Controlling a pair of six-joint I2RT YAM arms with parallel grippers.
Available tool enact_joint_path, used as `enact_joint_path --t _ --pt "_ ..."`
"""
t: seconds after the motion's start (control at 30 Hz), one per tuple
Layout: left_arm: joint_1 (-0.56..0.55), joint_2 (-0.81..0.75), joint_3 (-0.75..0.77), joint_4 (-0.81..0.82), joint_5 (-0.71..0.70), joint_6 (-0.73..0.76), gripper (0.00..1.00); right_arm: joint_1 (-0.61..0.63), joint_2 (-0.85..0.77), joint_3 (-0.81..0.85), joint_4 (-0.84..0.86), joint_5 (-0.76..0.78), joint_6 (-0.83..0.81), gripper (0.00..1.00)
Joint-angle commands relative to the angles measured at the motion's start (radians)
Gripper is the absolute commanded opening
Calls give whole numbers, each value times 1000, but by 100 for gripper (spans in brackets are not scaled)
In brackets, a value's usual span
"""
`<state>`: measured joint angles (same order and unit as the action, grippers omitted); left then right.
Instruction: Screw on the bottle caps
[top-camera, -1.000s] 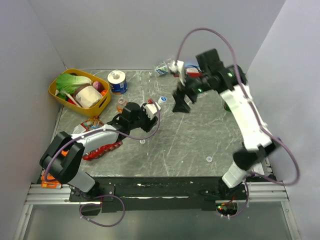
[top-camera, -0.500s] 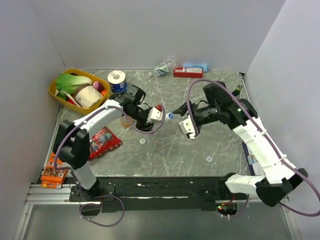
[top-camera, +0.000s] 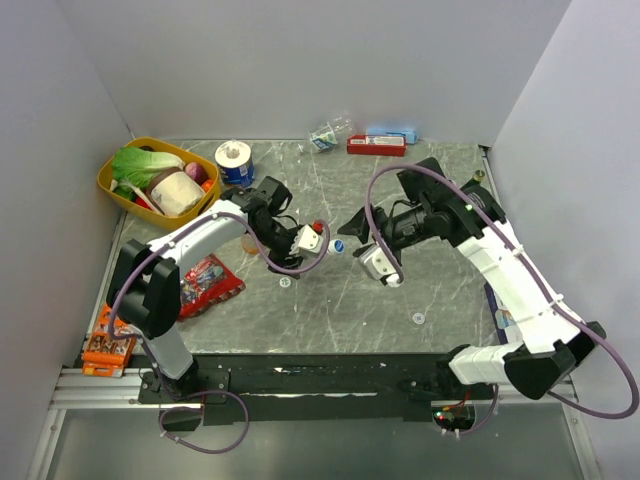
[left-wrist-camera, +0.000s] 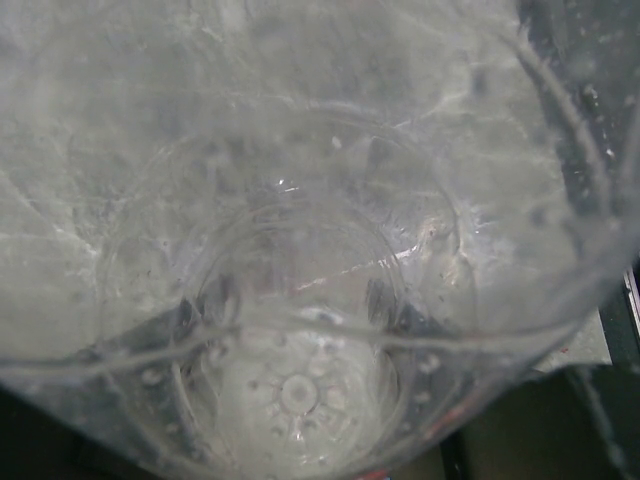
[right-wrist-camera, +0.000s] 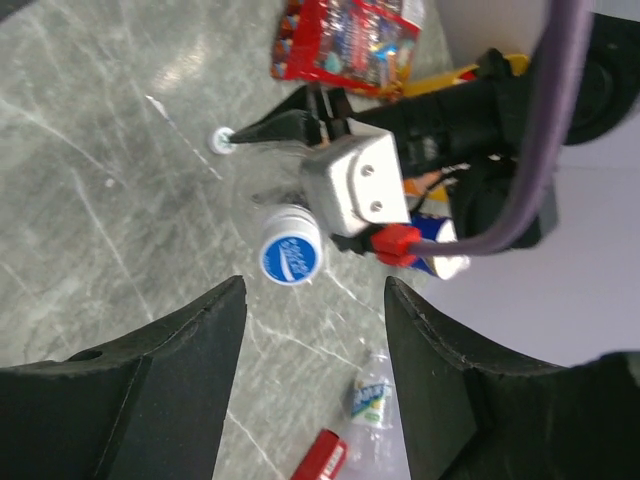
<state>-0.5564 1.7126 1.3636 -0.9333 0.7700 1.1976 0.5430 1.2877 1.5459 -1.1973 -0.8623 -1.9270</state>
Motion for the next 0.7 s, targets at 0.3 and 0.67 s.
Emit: enact_joint_path --t 0.3,0.67 --pt "-16 -44 26 -2 31 51 1 52 90 95 -163 -11 -121 61" --pt "-16 -48 32 11 18 62 1 66 177 148 -220 43 -144 54"
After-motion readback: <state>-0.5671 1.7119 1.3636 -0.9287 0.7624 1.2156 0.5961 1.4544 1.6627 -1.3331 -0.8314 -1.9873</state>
